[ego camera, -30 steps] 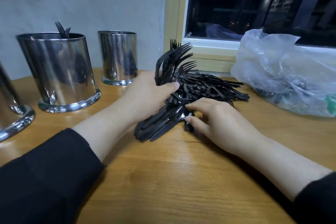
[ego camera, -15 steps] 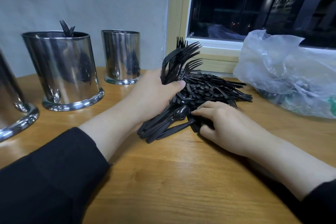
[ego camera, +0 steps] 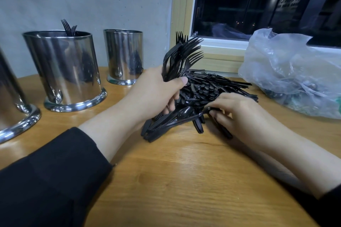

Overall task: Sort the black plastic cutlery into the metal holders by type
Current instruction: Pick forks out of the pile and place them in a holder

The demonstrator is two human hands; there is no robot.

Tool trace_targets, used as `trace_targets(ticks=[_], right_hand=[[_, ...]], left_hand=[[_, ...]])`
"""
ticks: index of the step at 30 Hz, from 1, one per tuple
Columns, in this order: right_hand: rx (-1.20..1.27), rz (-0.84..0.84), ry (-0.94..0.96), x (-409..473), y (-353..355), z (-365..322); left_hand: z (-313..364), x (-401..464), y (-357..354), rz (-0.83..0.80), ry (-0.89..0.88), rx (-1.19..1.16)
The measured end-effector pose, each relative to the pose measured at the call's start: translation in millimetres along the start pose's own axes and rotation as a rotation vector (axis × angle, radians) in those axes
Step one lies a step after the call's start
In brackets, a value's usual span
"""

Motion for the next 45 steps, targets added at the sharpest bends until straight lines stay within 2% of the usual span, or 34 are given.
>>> trace_targets(ticks=[4,8,12,15,18,22,29,39,45], right_hand=[[0.198,0.207,-0.038,-1,33,2],[0.365,0.364,-0.138,-6,48,9],[0.571,0.47,-0.238,-10,54,21],[0.622,0.51,-0.272,-11,58,25],[0.765,0.476,-0.267,-5,53,26],[1.002,0.329,-0.199,1,40,13],[0.933,0.152,-0.128,1,30,-4],[0.974,0.205,-0.104,-1,39,-5],[0.967,0.148,-0.054,-1,39,-13]], left_hand=[[0,-2,-6,-0.075,0.024,-0.049],[-4,-9,-24,-0.214,0.061,-0.076],[-8,-16,-45,-0.341,0.072,-0.134],[-8,-18,-57,-0.385,0.06,-0.21],[-6,-20,-69,-0.394,0.051,-0.262],[0,-23,-94,-0.421,0.054,-0.346],[-15,-35,-116,-0.466,0.228,-0.426],[-7,-40,-117,-0.528,0.309,-0.734],[-6,-45,-121,-0.611,0.341,-0.752]])
Point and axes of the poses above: each hand's wrist, its own x-axis towards the middle knuckle, its own y-axis out of the back of the hand, z = x × y, the point moved 9 cm from there along x, towards the middle knuckle
